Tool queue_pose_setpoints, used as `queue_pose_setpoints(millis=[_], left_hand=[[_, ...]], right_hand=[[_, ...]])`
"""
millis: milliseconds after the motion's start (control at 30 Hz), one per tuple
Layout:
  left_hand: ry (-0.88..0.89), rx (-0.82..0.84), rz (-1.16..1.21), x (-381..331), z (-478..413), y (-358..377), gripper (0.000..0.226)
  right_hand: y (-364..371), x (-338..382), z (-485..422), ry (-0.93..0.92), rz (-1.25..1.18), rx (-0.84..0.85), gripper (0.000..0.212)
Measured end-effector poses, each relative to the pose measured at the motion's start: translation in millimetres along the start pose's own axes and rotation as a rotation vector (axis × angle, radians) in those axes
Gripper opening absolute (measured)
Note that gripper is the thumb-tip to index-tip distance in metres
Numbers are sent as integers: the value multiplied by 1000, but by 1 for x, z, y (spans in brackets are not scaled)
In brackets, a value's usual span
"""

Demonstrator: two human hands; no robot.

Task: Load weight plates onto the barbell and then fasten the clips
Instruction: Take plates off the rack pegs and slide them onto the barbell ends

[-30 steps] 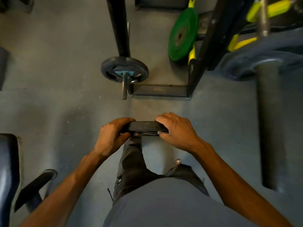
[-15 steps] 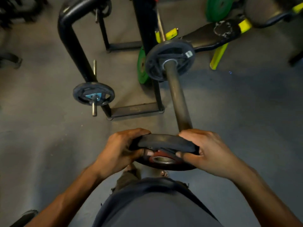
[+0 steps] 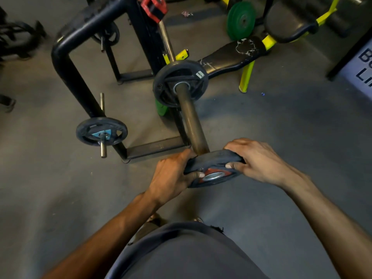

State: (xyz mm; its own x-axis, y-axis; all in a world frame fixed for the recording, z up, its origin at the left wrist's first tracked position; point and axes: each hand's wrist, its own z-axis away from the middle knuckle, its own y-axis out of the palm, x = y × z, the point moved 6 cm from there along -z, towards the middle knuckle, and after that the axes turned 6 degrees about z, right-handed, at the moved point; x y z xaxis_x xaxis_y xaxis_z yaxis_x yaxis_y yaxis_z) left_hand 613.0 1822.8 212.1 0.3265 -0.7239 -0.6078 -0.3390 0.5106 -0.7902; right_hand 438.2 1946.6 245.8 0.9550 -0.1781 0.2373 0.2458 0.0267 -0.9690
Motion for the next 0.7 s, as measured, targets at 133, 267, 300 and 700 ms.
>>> queue_pose_setpoints(millis=[133, 267, 300, 700], left_hand=[[23, -1, -39, -3, 4, 7, 41], [22, -18, -37, -2, 7, 9, 41], [28, -23, -28, -2, 8, 7, 40], [75, -51, 24, 4, 14, 3, 35]], right_hand=[[11, -3, 0, -1, 35, -16, 27], [14, -3, 4, -19, 51, -63, 29], [13, -3, 3, -24, 49, -77, 29], [20, 5, 2, -97, 64, -124, 32]])
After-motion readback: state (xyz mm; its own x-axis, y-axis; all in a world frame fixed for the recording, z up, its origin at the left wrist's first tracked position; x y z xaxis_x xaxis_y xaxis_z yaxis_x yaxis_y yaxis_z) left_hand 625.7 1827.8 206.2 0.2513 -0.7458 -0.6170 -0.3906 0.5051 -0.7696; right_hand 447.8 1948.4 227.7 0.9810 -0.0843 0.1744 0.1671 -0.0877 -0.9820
